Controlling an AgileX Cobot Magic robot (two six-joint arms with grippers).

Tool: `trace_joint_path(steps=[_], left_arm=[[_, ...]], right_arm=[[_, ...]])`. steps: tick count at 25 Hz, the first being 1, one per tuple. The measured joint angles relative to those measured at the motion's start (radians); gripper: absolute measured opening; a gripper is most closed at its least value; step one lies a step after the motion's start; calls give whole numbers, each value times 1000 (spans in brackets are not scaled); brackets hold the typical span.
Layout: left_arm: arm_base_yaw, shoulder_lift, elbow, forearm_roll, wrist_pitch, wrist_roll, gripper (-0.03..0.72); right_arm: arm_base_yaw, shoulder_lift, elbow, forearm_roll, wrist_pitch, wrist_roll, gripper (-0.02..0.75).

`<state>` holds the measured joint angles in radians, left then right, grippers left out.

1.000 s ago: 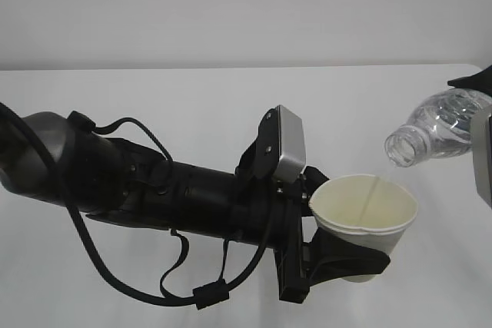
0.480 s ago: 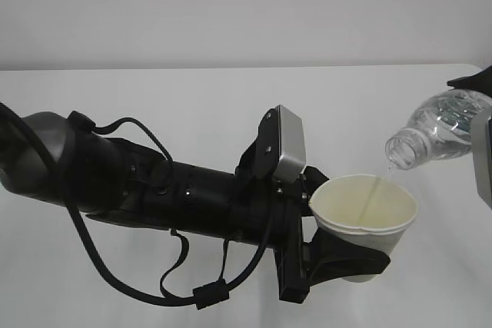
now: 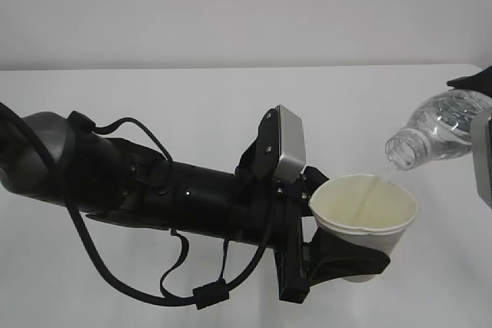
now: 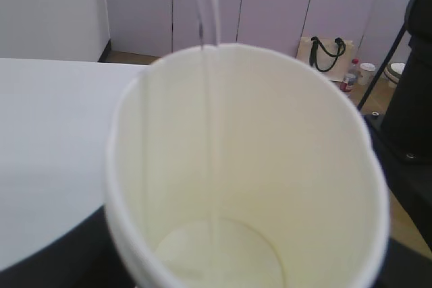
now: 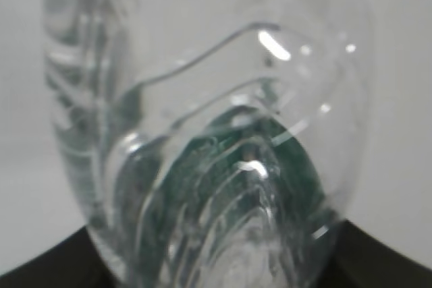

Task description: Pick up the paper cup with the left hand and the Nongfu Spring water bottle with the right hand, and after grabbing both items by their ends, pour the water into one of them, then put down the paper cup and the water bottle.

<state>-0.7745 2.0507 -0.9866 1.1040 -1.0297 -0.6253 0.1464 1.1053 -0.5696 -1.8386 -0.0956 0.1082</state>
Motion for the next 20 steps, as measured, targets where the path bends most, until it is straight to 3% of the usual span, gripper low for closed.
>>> trace_joint_path(steps=[20], left_arm=[[0, 0, 0, 0, 0, 0, 476]], right_arm=[[0, 0, 0, 0, 0, -2, 414]])
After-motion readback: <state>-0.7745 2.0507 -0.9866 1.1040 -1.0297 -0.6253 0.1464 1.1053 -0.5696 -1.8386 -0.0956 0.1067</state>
